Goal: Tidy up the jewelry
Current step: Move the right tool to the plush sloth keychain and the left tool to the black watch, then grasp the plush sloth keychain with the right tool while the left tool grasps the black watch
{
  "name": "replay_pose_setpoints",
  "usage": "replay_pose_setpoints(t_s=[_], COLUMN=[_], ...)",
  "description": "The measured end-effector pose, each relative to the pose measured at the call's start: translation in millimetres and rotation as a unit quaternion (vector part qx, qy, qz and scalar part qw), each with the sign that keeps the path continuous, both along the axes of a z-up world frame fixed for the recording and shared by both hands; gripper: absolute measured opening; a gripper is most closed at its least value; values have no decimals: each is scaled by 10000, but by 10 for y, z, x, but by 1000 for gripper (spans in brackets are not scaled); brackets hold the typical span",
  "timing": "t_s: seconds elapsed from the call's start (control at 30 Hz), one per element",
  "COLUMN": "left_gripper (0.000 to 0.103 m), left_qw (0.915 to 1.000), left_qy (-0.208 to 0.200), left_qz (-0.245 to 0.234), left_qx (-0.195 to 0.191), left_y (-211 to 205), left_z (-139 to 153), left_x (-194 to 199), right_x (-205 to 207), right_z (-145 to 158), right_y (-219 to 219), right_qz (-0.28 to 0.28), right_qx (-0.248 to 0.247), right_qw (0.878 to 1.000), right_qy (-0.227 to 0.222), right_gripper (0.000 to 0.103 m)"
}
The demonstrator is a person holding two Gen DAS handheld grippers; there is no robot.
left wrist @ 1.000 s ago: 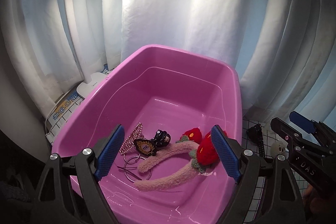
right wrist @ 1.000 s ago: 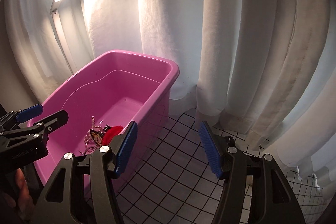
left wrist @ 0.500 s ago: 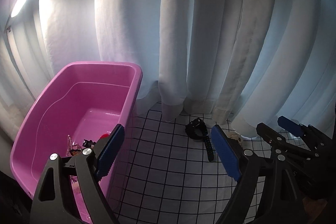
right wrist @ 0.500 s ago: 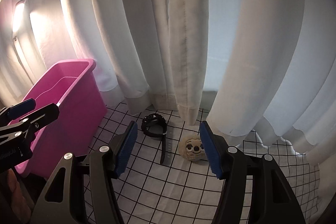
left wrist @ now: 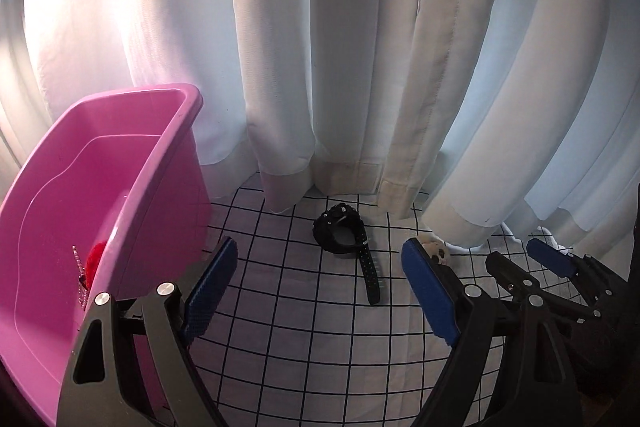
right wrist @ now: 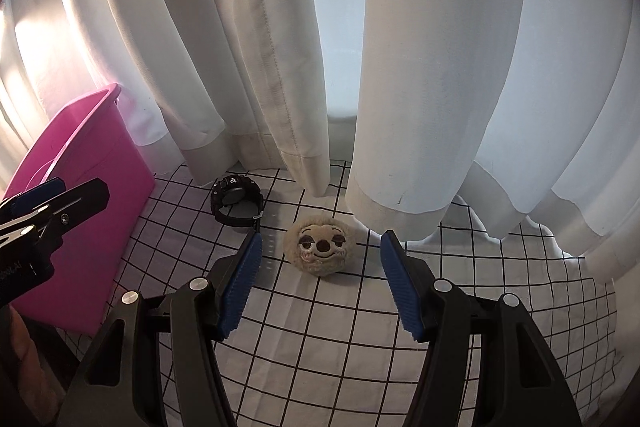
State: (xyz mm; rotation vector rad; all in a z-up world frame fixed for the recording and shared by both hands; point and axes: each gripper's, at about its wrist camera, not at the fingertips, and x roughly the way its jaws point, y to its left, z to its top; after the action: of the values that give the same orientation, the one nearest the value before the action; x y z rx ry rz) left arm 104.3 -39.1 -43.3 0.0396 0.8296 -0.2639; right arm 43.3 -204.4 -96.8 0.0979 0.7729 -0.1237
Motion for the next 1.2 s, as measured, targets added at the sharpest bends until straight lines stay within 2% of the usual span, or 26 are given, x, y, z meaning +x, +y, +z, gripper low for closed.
replay_pose_setpoints(t_s=[0.1,0.17,0.27,0.37,0.7,0.97,1.2], left_gripper=[83,87,94,97,97,97,97], left_qw=[9999,9998,9996,9993,9976,9972,9969], left_qy=[138,220,263,358,687,734,767], left_qz=[6,-6,-2,16,-35,-73,-82], left_qx=[16,34,74,118,94,108,145], left_y=[-42,-77,-124,-171,-286,-264,-274], left_z=[-147,-245,-363,-512,-1017,-1202,-1293], left_x=[104,175,275,391,765,903,985], right_x=[37,60,119,209,561,746,867], right_z=[-94,-153,-255,-387,-789,-890,-950], right_y=[-38,-55,-102,-160,-282,-107,-62], right_qz=[-7,-20,-46,-96,-287,-108,-34], right_qx=[-21,-68,-60,-23,256,-19,58], right_qw=[10000,9999,9998,9993,9969,9975,9971], right_qy=[80,105,201,362,686,703,754], right_gripper=[60,66,67,67,68,68,68])
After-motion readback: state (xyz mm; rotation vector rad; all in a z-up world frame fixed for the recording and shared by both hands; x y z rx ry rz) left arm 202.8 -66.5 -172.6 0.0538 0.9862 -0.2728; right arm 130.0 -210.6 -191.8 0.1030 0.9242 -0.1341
